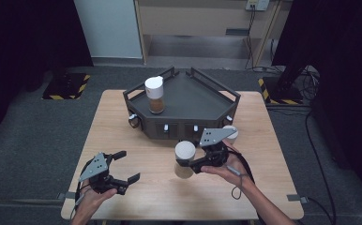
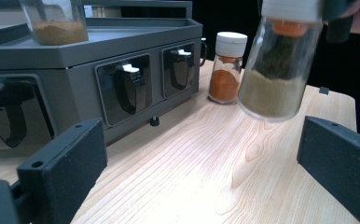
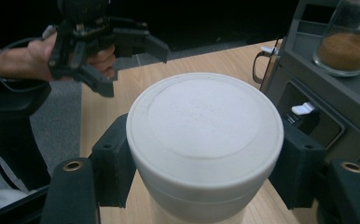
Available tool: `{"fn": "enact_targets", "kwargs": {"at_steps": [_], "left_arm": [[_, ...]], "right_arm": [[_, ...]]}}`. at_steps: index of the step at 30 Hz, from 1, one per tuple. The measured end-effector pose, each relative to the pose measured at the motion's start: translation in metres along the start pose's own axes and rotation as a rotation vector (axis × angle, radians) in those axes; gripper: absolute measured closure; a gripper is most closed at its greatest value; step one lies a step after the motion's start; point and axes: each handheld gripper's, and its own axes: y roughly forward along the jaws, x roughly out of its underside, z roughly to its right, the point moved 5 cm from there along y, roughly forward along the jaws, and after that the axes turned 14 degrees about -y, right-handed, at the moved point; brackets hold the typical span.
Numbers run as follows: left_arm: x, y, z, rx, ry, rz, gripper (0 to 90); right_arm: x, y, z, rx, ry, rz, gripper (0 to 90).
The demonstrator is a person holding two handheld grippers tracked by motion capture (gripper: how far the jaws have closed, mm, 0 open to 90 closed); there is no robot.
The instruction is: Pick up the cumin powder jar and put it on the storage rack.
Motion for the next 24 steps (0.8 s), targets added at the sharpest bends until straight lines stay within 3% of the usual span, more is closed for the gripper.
{"fn": "enact_targets", "kwargs": {"at_steps": [11, 14, 24], "left_arm": [[0.000, 0.000, 0.000, 0.004, -0.002, -0.003, 0.0], [0.000, 0.000, 0.000, 0.006, -0.005, -0.002, 0.0], [0.000, 0.001, -0.001, 0.009, -0.006, -0.010, 0.0]], "right_arm": [[-0.027, -0.005, 0.015, -0.001, 0.011, -0.015, 33.9], [-0.032, -0.007, 0.021, -0.001, 0.035, -0.008, 33.9], [-0.052, -0.017, 0.036, 0.030, 0.053, 0.001, 33.9]]}}
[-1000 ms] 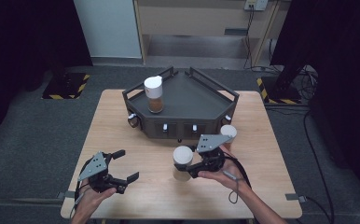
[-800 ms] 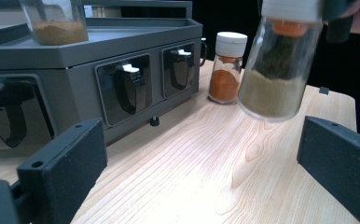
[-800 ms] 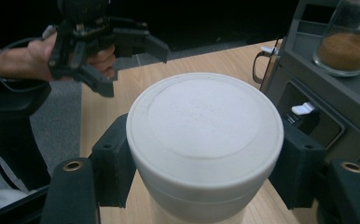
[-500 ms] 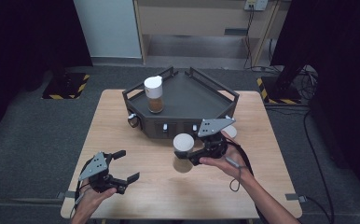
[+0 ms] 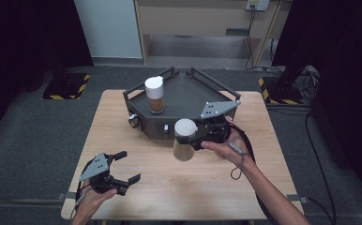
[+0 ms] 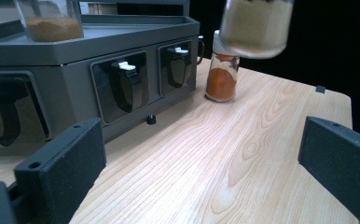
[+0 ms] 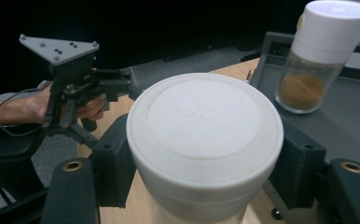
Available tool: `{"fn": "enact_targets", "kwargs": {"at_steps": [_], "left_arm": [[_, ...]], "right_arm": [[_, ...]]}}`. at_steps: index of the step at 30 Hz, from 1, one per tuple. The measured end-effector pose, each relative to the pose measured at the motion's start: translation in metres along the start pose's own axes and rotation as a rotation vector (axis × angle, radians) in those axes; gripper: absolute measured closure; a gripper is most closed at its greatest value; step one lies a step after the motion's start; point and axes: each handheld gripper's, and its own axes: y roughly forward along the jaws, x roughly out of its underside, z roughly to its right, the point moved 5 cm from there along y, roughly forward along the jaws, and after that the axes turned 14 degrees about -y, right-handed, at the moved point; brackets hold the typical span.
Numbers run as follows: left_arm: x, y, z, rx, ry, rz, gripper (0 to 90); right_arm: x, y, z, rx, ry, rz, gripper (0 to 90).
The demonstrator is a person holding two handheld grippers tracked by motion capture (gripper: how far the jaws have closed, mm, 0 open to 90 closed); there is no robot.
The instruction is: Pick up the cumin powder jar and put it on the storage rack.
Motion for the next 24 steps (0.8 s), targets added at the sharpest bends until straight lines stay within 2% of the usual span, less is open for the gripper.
{"fn": "enact_targets", "kwargs": {"at_steps": [9, 16, 24], "left_arm": [[0.000, 0.000, 0.000, 0.002, 0.000, -0.002, 0.0], [0.000, 0.000, 0.000, 0.005, 0.001, -0.005, 0.0], [0.000, 0.000, 0.000, 0.004, 0.002, -0.005, 0.0]], "right_arm": [[-0.010, -0.005, 0.011, 0.028, 0.023, -0.009, 33.9], [-0.021, -0.003, 0.018, 0.062, 0.024, -0.021, 34.0], [-0.029, 0.002, 0.025, 0.113, 0.051, -0.031, 34.0]]}}
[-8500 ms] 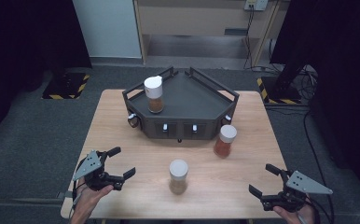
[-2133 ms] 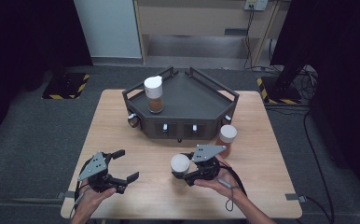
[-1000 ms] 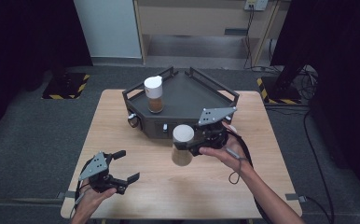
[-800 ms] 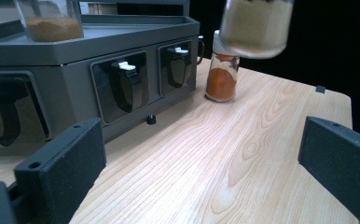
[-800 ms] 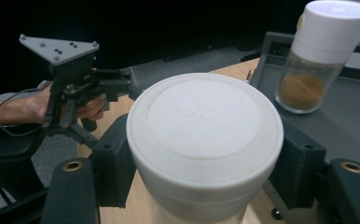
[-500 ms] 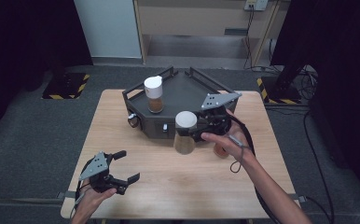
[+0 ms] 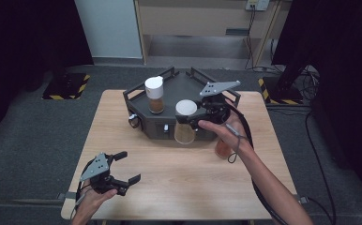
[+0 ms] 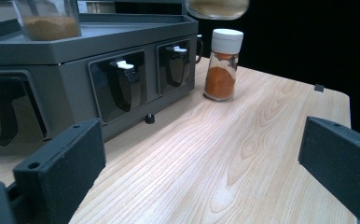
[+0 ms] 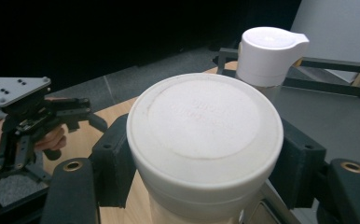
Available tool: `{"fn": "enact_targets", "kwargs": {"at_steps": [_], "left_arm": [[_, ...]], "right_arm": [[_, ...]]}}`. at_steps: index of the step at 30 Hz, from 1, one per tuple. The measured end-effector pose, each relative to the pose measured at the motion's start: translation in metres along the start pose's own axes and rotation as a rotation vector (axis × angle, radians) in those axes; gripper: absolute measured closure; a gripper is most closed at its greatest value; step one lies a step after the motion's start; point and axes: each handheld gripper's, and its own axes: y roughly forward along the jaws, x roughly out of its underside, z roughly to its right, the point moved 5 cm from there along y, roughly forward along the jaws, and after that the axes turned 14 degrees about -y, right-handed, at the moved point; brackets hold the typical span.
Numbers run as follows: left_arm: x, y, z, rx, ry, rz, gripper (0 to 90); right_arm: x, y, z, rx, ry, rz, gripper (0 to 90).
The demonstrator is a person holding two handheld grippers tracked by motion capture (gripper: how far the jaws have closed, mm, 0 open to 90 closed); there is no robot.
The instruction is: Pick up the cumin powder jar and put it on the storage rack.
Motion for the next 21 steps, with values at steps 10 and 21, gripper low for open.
{"fn": "enact_targets", "kwargs": {"at_steps": [10, 21], "left_arm": [[0.000, 0.000, 0.000, 0.001, 0.002, -0.001, 0.0], [0.000, 0.001, 0.000, 0.002, 0.007, -0.004, 0.0]], "right_arm": [[-0.008, 0.009, 0.012, 0.057, 0.023, -0.017, 34.0], [-0.015, 0.019, 0.024, 0.139, 0.044, -0.031, 33.9]]}}
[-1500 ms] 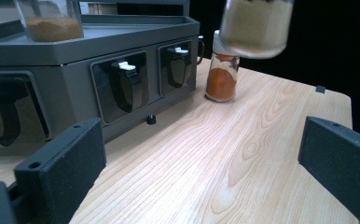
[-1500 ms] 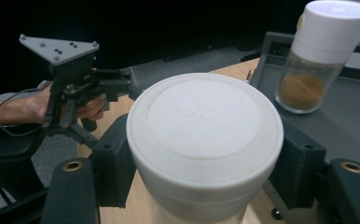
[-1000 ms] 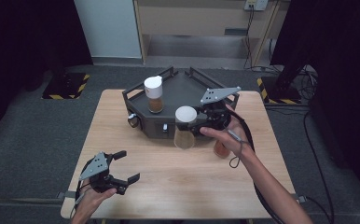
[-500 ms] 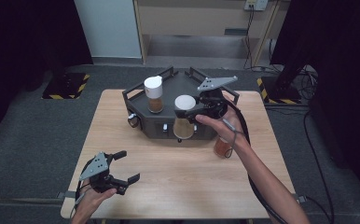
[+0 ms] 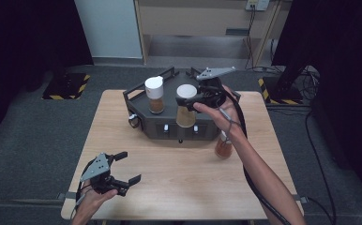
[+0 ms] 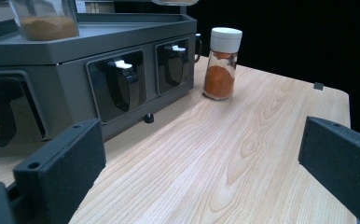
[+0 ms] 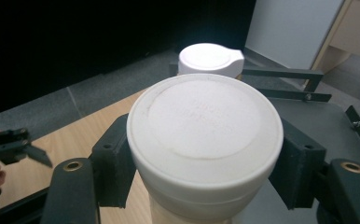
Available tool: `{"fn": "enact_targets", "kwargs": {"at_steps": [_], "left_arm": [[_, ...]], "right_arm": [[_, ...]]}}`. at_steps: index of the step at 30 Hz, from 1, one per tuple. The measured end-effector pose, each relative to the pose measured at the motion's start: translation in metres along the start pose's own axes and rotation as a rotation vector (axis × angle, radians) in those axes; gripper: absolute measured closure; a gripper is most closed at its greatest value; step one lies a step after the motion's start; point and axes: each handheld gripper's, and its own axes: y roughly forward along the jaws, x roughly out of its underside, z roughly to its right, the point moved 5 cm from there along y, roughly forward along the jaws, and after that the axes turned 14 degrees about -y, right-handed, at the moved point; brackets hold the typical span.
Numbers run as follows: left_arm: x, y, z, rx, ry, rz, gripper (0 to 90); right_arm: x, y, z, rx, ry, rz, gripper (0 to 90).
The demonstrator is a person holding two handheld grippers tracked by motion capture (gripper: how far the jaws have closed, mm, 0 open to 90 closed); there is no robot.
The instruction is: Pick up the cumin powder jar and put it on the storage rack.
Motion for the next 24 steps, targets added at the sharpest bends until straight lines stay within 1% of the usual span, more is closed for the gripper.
{"fn": "enact_targets", "kwargs": {"at_steps": [10, 15, 16, 19, 24], "left_arm": [[0.000, 0.000, 0.000, 0.002, -0.001, 0.002, 0.0], [0.000, 0.000, 0.000, 0.003, -0.001, 0.003, 0.0], [0.000, 0.000, 0.000, 0.003, -0.001, 0.003, 0.0], [0.000, 0.000, -0.001, 0.004, -0.002, 0.004, 0.0], [0.000, 0.000, -0.001, 0.004, -0.003, 0.004, 0.0]], "right_arm": [[-0.011, 0.018, 0.012, 0.046, 0.015, -0.011, 34.0], [-0.011, 0.028, 0.019, 0.064, 0.035, -0.019, 34.0], [-0.011, 0.028, 0.019, 0.064, 0.035, -0.019, 34.0], [-0.011, 0.035, 0.024, 0.087, 0.039, -0.033, 34.0], [-0.011, 0.043, 0.030, 0.102, 0.042, -0.053, 34.0]]}}
